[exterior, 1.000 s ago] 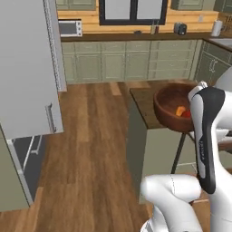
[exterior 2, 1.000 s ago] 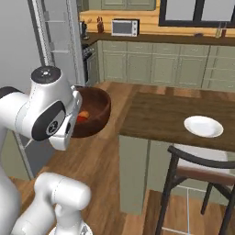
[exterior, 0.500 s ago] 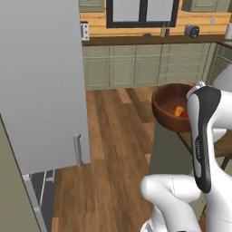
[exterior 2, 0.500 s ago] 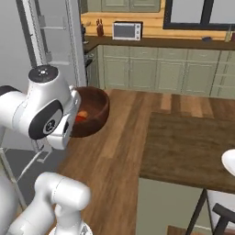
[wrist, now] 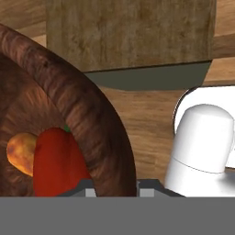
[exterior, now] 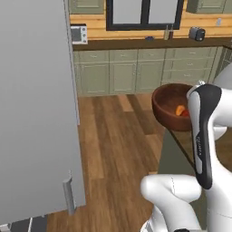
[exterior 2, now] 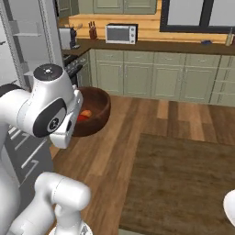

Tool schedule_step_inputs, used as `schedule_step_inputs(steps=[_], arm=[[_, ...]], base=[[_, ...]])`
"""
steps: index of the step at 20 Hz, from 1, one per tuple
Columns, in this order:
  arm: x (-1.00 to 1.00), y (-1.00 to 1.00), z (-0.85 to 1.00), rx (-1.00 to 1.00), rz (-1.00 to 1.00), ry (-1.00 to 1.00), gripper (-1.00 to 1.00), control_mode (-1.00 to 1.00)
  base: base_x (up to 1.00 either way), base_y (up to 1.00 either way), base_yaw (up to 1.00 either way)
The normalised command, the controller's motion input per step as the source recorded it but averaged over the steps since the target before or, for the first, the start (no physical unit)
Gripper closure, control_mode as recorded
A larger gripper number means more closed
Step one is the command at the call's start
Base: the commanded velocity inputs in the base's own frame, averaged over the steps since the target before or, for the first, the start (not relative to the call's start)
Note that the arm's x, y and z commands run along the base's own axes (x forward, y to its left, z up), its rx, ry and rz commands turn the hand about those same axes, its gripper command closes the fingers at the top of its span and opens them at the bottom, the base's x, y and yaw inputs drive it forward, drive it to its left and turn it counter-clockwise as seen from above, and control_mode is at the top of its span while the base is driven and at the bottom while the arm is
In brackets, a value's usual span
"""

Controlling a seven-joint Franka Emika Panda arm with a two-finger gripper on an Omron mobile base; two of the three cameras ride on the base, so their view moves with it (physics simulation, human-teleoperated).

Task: Pick the chicken drumstick and bell pepper from their plates and place them in the bowl. Then put the bowl in the fridge.

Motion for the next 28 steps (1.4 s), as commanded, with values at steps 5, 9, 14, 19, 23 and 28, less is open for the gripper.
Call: schedule_step_inputs(steps=[5,9,14,19,23,28], arm=[[0.0,0.0,0.0,0.0,0.0,0.0,1.0,1.0],[0.0,0.0,0.0,0.0,0.0,0.0,1.0,1.0],[0.0,0.0,0.0,0.0,0.0,0.0,1.0,1.0],[0.0,0.0,0.0,0.0,0.0,0.0,1.0,1.0],[0.0,0.0,0.0,0.0,0.0,0.0,1.0,1.0],[0.0,0.0,0.0,0.0,0.0,0.0,1.0,1.0]], base=[[0.98,-0.66,0.0],[1.0,0.06,0.03],[1.0,0.07,0.0],[1.0,0.01,0.01],[1.0,0.0,0.11],[0.62,0.0,0.47]])
